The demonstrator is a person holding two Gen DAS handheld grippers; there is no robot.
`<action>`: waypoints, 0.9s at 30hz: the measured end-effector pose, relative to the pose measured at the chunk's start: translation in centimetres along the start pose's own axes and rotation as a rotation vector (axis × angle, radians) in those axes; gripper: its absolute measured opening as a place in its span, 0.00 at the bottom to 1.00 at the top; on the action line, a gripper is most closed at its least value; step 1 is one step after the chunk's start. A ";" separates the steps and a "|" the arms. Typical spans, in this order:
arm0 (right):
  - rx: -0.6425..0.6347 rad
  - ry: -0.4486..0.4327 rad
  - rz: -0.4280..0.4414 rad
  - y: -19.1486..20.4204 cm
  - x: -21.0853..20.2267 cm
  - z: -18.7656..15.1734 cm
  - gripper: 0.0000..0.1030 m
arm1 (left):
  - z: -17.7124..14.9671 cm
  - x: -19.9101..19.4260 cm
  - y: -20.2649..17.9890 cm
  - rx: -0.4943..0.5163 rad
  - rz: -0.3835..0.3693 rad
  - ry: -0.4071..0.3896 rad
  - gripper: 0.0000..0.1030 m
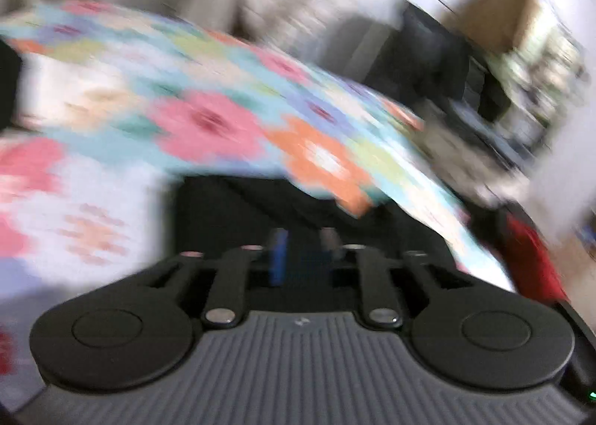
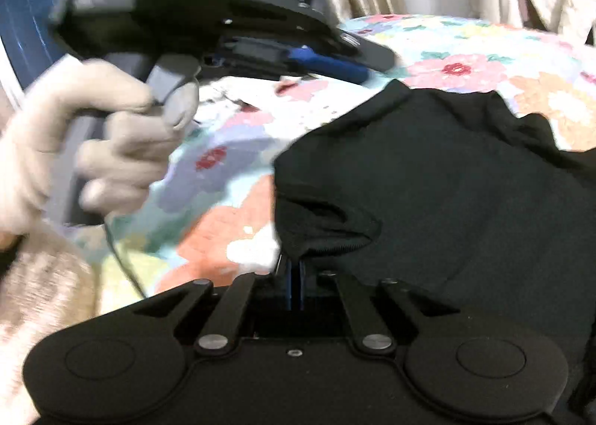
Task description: Fold clothes
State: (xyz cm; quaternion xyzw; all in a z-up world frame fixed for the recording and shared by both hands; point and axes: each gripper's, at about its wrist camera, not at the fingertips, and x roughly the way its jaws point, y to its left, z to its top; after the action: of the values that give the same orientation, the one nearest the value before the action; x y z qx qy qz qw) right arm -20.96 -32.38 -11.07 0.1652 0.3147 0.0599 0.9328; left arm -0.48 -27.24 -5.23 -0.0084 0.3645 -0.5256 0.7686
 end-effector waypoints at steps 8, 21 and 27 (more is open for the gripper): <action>-0.050 0.037 0.021 2.3 0.4 -1.9 0.05 | -2.1 4.2 2.1 -0.039 0.014 0.113 0.01; -0.054 0.063 -0.006 3.6 0.1 -3.0 0.05 | -3.4 3.7 -4.9 0.247 -0.088 0.193 0.06; -0.049 0.063 -0.003 4.4 -0.2 -3.7 0.05 | -1.6 1.6 -1.5 0.103 0.004 0.092 0.55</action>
State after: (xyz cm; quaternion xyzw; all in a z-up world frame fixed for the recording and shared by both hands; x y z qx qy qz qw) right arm -23.46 -27.30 -12.20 0.1400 0.3428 0.0714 0.9262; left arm -2.29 -28.63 -6.74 0.0561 0.3720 -0.5420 0.7515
